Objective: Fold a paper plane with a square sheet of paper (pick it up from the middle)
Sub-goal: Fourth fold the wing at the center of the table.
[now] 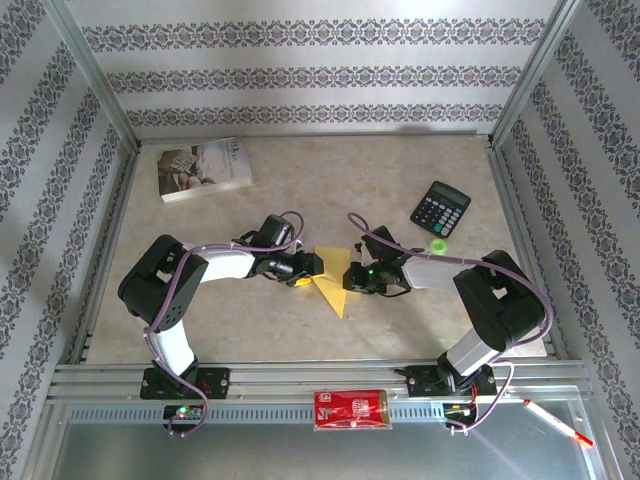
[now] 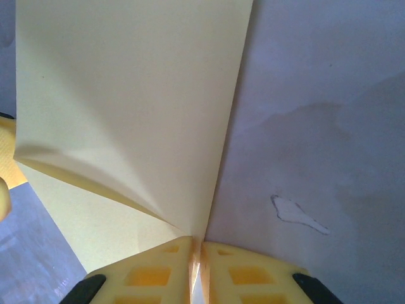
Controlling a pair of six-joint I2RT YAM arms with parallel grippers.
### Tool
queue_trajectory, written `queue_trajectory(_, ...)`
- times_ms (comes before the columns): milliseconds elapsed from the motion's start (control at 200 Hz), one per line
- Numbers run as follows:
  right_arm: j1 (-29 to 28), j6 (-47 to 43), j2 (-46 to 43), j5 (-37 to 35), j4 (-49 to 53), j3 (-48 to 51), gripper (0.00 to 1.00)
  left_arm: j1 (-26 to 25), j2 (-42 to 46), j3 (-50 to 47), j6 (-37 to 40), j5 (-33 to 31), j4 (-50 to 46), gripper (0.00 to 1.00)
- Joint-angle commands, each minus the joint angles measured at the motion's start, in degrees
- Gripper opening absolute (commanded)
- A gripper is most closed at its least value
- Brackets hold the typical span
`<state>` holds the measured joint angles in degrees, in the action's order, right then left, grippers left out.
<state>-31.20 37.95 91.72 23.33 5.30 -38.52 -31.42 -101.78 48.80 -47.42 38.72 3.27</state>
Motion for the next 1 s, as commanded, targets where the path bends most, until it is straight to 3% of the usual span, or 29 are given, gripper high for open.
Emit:
queue_trajectory(0, -0.52, -0.86, 4.73, -1.65, -1.96, 0.29, 0.15, 0.37, 2.49, 1.62, 2.58, -1.44, -3.45, 0.5)
queue_trajectory(330, -0.53, -0.87, 4.78, -1.71, -2.13, 0.46, 0.15, 0.97, 1.51, 3.35, 4.39, 0.35, -5.05, 0.5)
queue_trajectory(645, -0.57, -0.89, 4.82, -1.8, -2.11, 0.43, 0.15, 1.12, -0.08, 1.94, 1.16, 3.36, 1.69, 0.48)
queue_trajectory(844, -0.53, -1.37, 5.27, -1.46, -1.89, -0.31, 0.15, 1.12, -0.89, 1.59, 2.94, 2.92, 0.73, 0.37)
queue_trajectory(994, -0.44, -2.66, 5.44, -0.94, -1.03, -1.33, 0.15, 1.14, -1.38, 2.36, 4.41, 1.27, -1.18, 0.21)
